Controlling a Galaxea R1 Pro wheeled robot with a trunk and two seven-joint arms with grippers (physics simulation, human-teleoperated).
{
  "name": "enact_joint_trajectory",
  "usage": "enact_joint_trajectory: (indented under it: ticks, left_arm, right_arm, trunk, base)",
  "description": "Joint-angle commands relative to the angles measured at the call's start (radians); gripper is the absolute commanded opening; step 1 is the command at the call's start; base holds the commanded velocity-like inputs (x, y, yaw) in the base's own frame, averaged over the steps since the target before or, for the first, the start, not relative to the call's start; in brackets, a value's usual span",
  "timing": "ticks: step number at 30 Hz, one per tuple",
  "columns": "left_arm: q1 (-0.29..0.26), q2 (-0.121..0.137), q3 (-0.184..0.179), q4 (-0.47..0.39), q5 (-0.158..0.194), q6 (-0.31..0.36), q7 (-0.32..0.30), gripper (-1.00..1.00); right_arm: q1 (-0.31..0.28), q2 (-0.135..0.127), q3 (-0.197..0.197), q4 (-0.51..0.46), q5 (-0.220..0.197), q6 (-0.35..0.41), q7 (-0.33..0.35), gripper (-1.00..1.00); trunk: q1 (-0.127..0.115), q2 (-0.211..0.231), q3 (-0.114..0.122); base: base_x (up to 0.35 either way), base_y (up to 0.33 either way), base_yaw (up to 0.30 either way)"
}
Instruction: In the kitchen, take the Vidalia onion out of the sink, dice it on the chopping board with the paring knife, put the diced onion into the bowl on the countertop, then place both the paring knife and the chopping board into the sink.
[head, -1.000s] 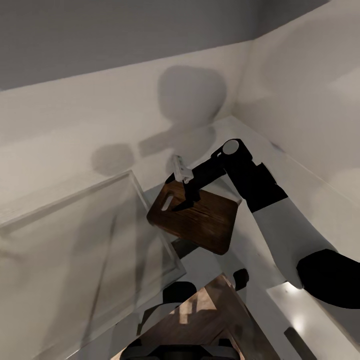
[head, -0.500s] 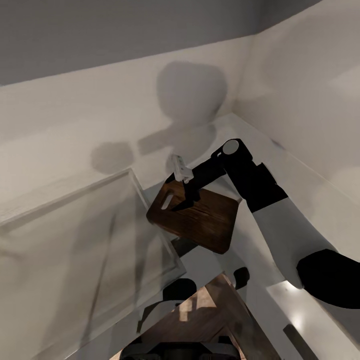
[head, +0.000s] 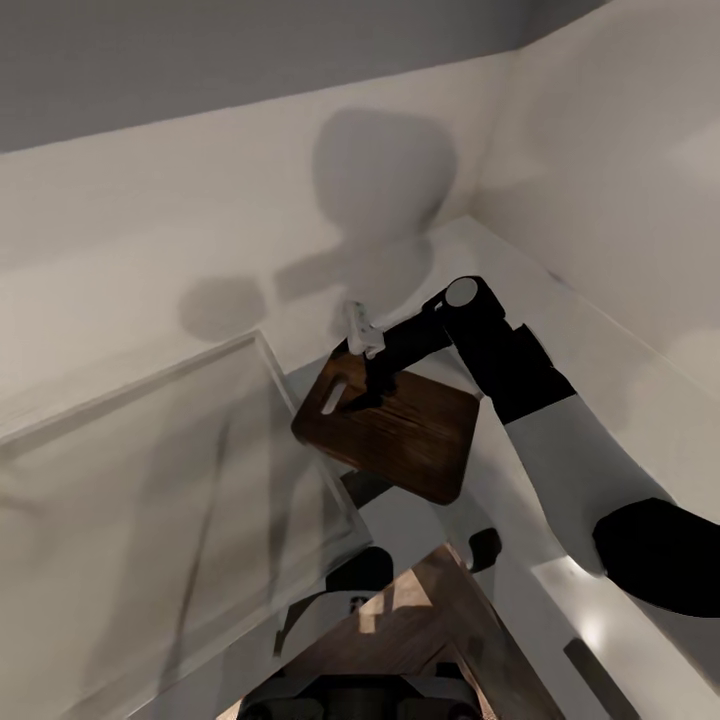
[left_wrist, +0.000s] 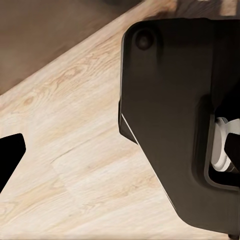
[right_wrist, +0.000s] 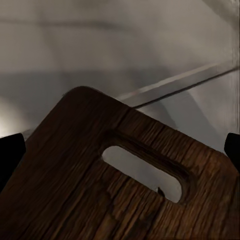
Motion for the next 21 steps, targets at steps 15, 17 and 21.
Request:
enact_joint_trajectory:
  ticks: [15, 17, 21]
  left_arm:
    - [0.0, 0.0, -0.003, 0.0, 0.002, 0.0, 0.007, 1.0]
    - [0.0, 0.0, -0.003, -0.001, 0.002, -0.001, 0.007, 1.0]
    - [0.0, 0.001, -0.003, -0.001, 0.002, 0.0, 0.007, 1.0]
  right_arm:
    - [-0.011, 0.0, -0.151, -0.002, 0.005, 0.07, -0.026, 1.0]
    - [-0.026, -0.001, -0.152, -0.001, 0.005, 0.075, -0.03, 1.0]
    - [-0.036, -0.001, -0.152, -0.001, 0.005, 0.082, -0.035, 1.0]
  trunk:
    - [0.001, -0.002, -0.025]
    - [0.001, -0.002, -0.029]
    - [0.001, -0.002, -0.035]
  base:
    - [0.0, 0.0, 0.0]
    - [0.0, 0.0, 0.0]
    - [0.0, 0.0, 0.0]
